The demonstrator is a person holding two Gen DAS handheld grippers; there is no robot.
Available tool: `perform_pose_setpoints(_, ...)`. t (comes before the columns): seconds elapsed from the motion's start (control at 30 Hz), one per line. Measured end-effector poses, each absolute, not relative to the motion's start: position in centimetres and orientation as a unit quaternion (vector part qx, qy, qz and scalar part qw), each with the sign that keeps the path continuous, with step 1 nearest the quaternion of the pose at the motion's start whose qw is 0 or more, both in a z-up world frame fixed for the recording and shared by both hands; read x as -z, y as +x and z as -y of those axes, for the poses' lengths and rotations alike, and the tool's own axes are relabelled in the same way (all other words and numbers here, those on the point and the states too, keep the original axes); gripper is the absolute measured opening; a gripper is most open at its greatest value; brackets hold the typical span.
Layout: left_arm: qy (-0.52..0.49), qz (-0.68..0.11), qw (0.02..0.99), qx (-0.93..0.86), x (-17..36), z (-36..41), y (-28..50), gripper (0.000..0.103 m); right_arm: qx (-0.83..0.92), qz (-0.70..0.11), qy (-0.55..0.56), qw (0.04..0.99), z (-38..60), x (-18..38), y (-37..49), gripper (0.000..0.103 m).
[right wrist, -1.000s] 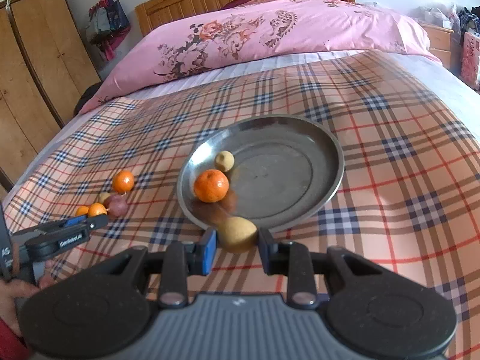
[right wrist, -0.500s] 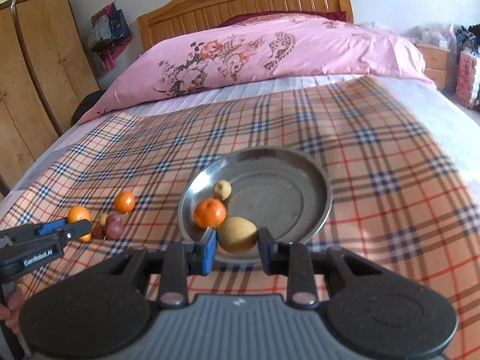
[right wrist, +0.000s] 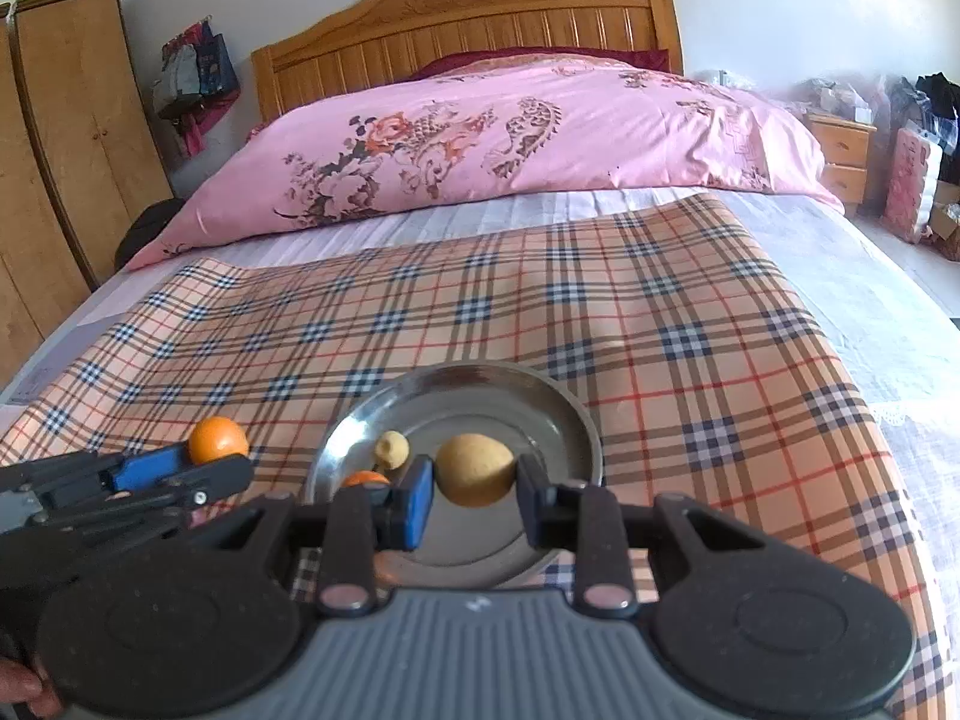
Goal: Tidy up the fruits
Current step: 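Carry the orange over the steel plate with the left tool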
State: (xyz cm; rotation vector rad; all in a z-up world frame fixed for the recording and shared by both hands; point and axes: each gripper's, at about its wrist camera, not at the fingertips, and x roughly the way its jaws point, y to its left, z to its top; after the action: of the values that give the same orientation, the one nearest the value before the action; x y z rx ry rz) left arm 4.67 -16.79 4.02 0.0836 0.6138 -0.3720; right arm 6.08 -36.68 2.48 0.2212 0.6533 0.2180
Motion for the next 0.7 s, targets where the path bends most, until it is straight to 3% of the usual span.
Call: perform_pose_setpoints(0.7, 0.032, -0.365, 0.903, 0.227, 2.1, 21.4, 7.9, 0.034, -0.084, -0.386, 0.116, 0.911, 36.4, 3.2, 11.2, 0.028)
